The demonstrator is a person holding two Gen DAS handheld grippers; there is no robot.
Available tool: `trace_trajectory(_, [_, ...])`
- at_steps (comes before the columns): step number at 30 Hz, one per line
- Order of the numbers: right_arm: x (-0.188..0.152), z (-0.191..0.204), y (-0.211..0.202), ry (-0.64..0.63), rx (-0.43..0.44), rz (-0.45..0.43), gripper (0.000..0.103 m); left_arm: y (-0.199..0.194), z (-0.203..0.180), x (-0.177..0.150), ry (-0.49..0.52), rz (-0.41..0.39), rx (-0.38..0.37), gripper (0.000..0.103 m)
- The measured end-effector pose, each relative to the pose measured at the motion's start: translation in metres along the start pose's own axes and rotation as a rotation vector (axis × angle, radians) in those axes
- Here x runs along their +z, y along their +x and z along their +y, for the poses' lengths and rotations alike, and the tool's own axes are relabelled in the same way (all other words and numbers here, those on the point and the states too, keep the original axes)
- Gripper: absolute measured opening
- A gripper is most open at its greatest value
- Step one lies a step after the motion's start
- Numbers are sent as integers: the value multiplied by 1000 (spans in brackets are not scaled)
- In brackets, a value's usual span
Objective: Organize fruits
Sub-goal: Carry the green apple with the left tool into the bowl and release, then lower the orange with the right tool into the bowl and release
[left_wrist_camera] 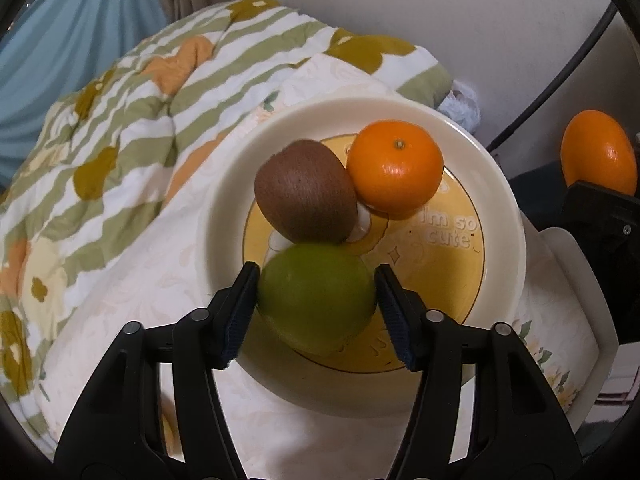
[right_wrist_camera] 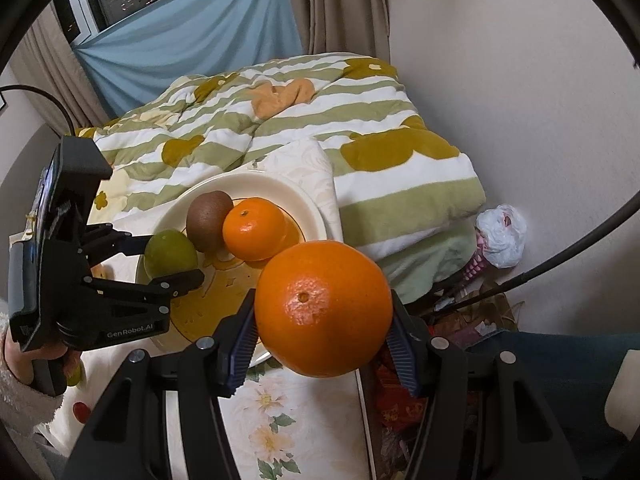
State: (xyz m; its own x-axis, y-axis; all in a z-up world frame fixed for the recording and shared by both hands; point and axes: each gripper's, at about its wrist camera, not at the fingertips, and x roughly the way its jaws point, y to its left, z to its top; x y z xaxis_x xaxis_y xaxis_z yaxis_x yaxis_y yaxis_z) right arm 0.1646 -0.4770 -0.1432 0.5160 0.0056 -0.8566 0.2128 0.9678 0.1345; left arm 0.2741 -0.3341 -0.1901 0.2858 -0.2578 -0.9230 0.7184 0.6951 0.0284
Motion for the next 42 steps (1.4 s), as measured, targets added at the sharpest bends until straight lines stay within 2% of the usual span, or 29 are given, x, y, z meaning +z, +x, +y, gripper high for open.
trace_trajectory(1, [0, 0, -1, 2, -1, -2, 55, -4, -1, 1, 5, -14, -7, 99])
trace_trajectory(2, [1, 0, -2, 5, -2, -4, 55, -8, -1, 2, 6, -29, -9, 103])
trace_trajectory(4, [1, -2, -5, 13, -1, -10, 55, -18, -2, 3, 3, -59, -3, 103])
trace_trajectory(13, [0, -6, -17, 10, 2, -36, 55, -50, 12, -12, -105, -73, 8, 103])
trace_trajectory(24, [11, 12, -18, -105, 57, -48, 55, -95, 35, -53, -292, -124, 58, 103])
trace_trajectory(30, [12, 30, -1, -161, 78, -33, 55, -111, 45, -77, -395, -148, 96, 103])
trace_trajectory(42, [-4, 51, 58, -220, 110, 20, 55, -107, 51, -118, -512, -100, 149, 103])
